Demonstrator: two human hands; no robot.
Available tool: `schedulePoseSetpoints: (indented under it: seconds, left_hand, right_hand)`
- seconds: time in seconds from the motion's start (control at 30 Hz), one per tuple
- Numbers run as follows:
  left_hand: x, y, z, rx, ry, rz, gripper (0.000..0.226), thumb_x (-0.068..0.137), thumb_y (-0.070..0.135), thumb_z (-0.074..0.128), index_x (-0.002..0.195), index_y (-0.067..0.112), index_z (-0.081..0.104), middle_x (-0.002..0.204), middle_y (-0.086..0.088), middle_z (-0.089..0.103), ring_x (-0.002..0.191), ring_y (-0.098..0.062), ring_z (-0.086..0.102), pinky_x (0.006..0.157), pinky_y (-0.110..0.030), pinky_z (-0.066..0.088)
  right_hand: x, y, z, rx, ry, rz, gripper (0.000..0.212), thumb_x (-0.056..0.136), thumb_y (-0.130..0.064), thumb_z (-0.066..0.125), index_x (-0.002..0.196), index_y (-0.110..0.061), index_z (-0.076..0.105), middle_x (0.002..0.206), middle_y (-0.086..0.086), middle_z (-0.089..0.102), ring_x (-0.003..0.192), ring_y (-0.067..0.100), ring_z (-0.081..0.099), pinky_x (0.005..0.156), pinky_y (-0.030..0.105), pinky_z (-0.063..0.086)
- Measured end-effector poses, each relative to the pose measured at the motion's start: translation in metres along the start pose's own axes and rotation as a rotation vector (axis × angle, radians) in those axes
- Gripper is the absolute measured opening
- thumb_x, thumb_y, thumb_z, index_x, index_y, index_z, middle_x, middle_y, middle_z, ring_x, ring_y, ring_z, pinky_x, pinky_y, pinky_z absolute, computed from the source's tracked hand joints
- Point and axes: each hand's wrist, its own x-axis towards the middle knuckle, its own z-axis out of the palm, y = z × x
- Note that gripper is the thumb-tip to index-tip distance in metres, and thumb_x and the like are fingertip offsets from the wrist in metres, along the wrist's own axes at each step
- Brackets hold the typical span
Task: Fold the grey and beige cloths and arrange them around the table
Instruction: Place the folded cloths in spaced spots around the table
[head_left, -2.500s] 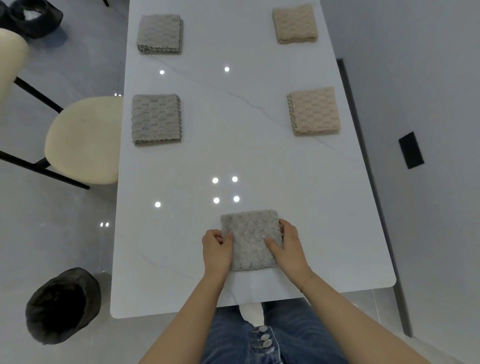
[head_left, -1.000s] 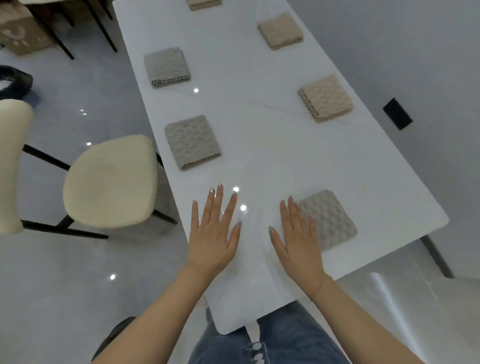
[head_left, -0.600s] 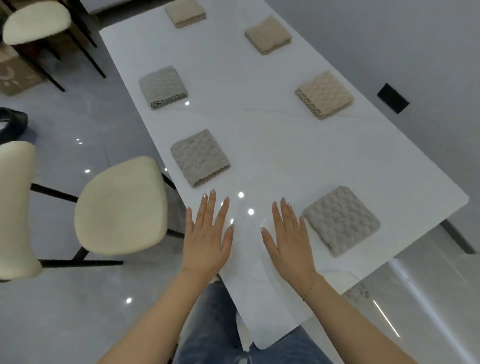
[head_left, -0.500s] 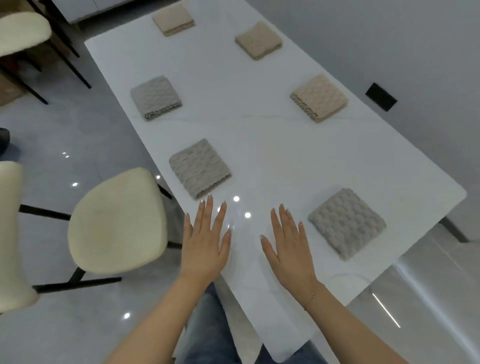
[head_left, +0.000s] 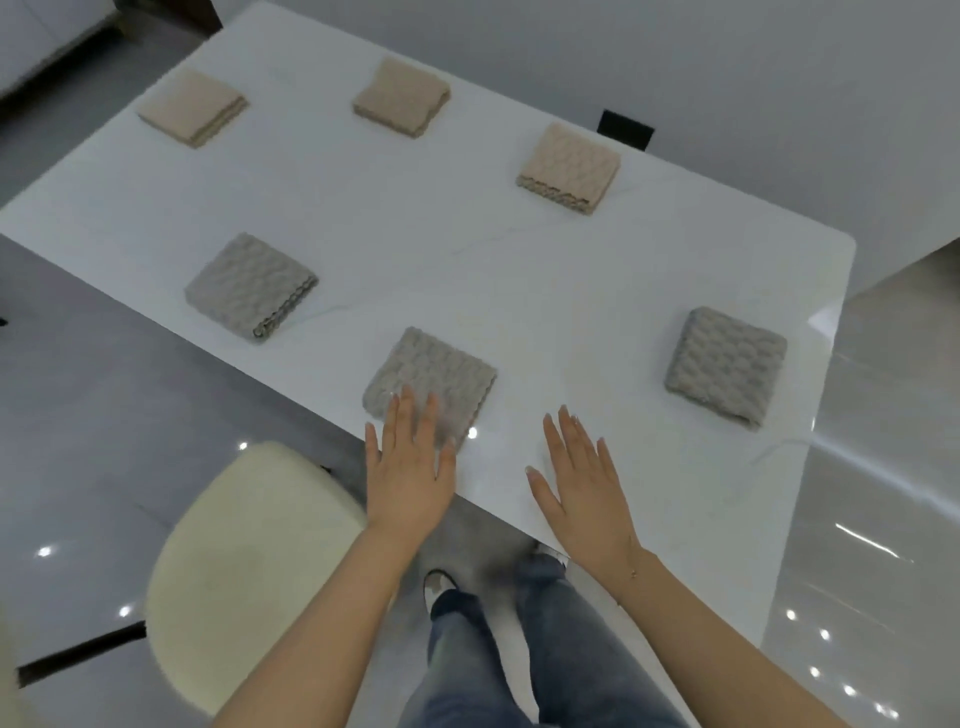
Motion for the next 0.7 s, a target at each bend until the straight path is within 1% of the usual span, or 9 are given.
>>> schedulePoseSetpoints:
  seconds: [0.07, 0.13, 0.27, 0.33, 0.4, 0.47, 0.53, 0.63, 0.7]
  left_hand:
    - [0.011, -0.009, -0.005, -0.035, -0.014, -0.009, 0.058, 0.099, 0.037, 0.025, 0.152, 0.019, 0.01, 0.16, -0.008, 0.002, 0.148, -0.02, 0.0, 0.118, -0.046, 0.0]
    - [0.023, -0.016, -0.012, -0.102, -0.016, -0.029, 0.059, 0.099, 0.031, 0.036, 0.152, 0.017, 0.013, 0.16, -0.008, 0.005, 0.147, -0.02, 0.003, 0.119, -0.045, 0.003]
    - [0.056, -0.033, -0.015, -0.295, -0.011, -0.18, 0.057, 0.097, 0.026, 0.044, 0.148, 0.011, 0.025, 0.158, -0.012, 0.016, 0.145, -0.026, 0.014, 0.118, -0.042, 0.014]
    - [0.068, -0.044, -0.014, -0.354, -0.003, -0.286, 0.055, 0.095, 0.025, 0.046, 0.145, 0.008, 0.03, 0.153, -0.014, 0.029, 0.141, -0.027, 0.025, 0.114, -0.04, 0.022]
    - [0.08, -0.051, -0.012, -0.419, -0.017, -0.355, 0.055, 0.094, 0.023, 0.049, 0.143, 0.006, 0.034, 0.147, -0.014, 0.038, 0.135, -0.029, 0.034, 0.11, -0.041, 0.028]
    - [0.092, -0.055, -0.013, -0.477, -0.035, -0.389, 0.056, 0.093, 0.025, 0.052, 0.143, 0.006, 0.035, 0.144, -0.013, 0.041, 0.133, -0.029, 0.038, 0.109, -0.042, 0.032]
    - [0.102, -0.055, -0.013, -0.517, -0.057, -0.392, 0.055, 0.093, 0.027, 0.055, 0.141, 0.007, 0.039, 0.139, -0.011, 0.047, 0.128, -0.027, 0.044, 0.105, -0.041, 0.038]
    - [0.105, -0.056, -0.012, -0.593, -0.075, -0.36, 0.041, 0.093, 0.022, 0.055, 0.131, 0.008, 0.049, 0.118, 0.0, 0.055, 0.109, -0.019, 0.054, 0.091, -0.033, 0.045]
    - [0.106, -0.057, -0.011, -0.622, -0.077, -0.328, 0.036, 0.093, 0.021, 0.054, 0.127, 0.01, 0.052, 0.115, 0.0, 0.057, 0.104, -0.018, 0.055, 0.088, -0.032, 0.046]
  right_hand:
    - [0.004, -0.012, 0.004, 0.025, -0.002, 0.01, 0.073, 0.09, -0.058, -0.002, 0.152, -0.018, 0.004, 0.157, -0.002, -0.006, 0.145, 0.01, -0.005, 0.115, 0.031, -0.007]
    - [0.011, -0.023, 0.007, 0.108, -0.02, 0.031, 0.069, 0.093, -0.056, 0.008, 0.152, -0.018, 0.008, 0.159, -0.001, -0.001, 0.147, 0.012, 0.001, 0.115, 0.028, -0.007]
    - [0.038, -0.04, 0.016, 0.574, -0.096, 0.197, 0.057, 0.1, -0.04, 0.037, 0.149, -0.017, 0.022, 0.156, -0.003, 0.022, 0.143, 0.012, 0.02, 0.111, 0.018, 0.009]
    - [0.051, -0.045, 0.022, 0.696, -0.097, 0.283, 0.052, 0.099, -0.034, 0.044, 0.146, -0.016, 0.03, 0.147, -0.003, 0.034, 0.136, 0.012, 0.03, 0.11, 0.018, 0.018]
    - [0.063, -0.048, 0.026, 0.794, -0.076, 0.376, 0.048, 0.097, -0.032, 0.05, 0.14, -0.015, 0.038, 0.138, -0.003, 0.041, 0.129, 0.014, 0.04, 0.109, 0.022, 0.029]
    - [0.08, -0.05, 0.025, 0.9, -0.08, 0.491, 0.044, 0.094, -0.029, 0.056, 0.133, -0.013, 0.044, 0.128, -0.002, 0.047, 0.117, 0.014, 0.048, 0.098, 0.023, 0.038]
    - [0.095, -0.053, 0.024, 0.973, -0.089, 0.59, 0.043, 0.092, -0.028, 0.059, 0.129, -0.011, 0.047, 0.12, 0.001, 0.052, 0.104, 0.013, 0.051, 0.087, 0.021, 0.037]
    - [0.105, -0.063, 0.026, 1.072, -0.098, 0.691, 0.037, 0.091, -0.025, 0.06, 0.123, -0.012, 0.047, 0.105, 0.0, 0.055, 0.095, 0.013, 0.053, 0.081, 0.02, 0.039]
    - [0.11, -0.07, 0.028, 1.141, -0.087, 0.72, 0.029, 0.09, -0.022, 0.061, 0.114, -0.013, 0.048, 0.096, -0.002, 0.056, 0.087, 0.01, 0.055, 0.074, 0.017, 0.043]
